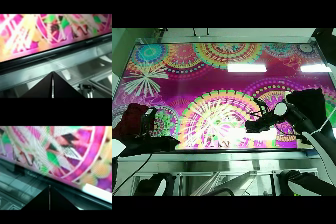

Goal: Fold the shirts.

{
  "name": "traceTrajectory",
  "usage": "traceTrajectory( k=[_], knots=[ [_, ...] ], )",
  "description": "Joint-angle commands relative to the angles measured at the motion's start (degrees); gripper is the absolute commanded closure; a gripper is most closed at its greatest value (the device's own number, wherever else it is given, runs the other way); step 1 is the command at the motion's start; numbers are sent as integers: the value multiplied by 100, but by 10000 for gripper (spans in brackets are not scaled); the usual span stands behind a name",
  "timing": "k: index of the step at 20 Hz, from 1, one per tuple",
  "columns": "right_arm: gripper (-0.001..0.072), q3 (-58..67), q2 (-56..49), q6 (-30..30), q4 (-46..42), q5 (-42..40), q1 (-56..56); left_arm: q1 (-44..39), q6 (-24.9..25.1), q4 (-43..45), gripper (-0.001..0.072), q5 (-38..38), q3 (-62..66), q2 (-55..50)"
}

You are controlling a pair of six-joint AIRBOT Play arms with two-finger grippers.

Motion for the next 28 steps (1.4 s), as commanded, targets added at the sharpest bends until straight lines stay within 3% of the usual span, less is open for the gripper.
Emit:
traceTrajectory(
  k=[1, 2, 3, 4, 10, 17, 24, 25, 26, 28],
  knots=[
    [694, -2, -2, 4, 0, -2, 4, 361, -817, 1357, 692, 114, 389, -195],
    [694, -2, -2, 4, 0, -2, 4, 579, -809, 1703, 650, 109, 581, -337],
    [694, -2, -2, 4, 0, -2, 2, 850, -815, 2041, 178, 96, 798, -533],
    [694, -2, -2, 2, 0, -4, 2, 1141, -881, 2243, 12, 96, 986, -741],
    [694, -2, -2, 4, 0, -2, 4, 2726, -896, 2527, 13, 446, 1757, -2190],
    [695, -2, -2, 2, 0, -2, 4, 4076, -861, 2503, 14, 1705, 1985, -3904],
    [694, -2, -2, 4, 0, -2, 4, 4103, -531, 2455, 25, 3008, 1987, -5337],
    [694, -2, -2, 4, 2, -2, 4, 4103, -531, 2424, 264, 2975, 2002, -5414],
    [694, -2, -2, 4, 2, -2, 4, 4103, -520, 2186, 708, 2769, 2094, -5451],
    [694, -2, -2, 2, 0, -4, 4, 4048, -9, 1152, 695, 2229, 2452, -5390]
  ],
)
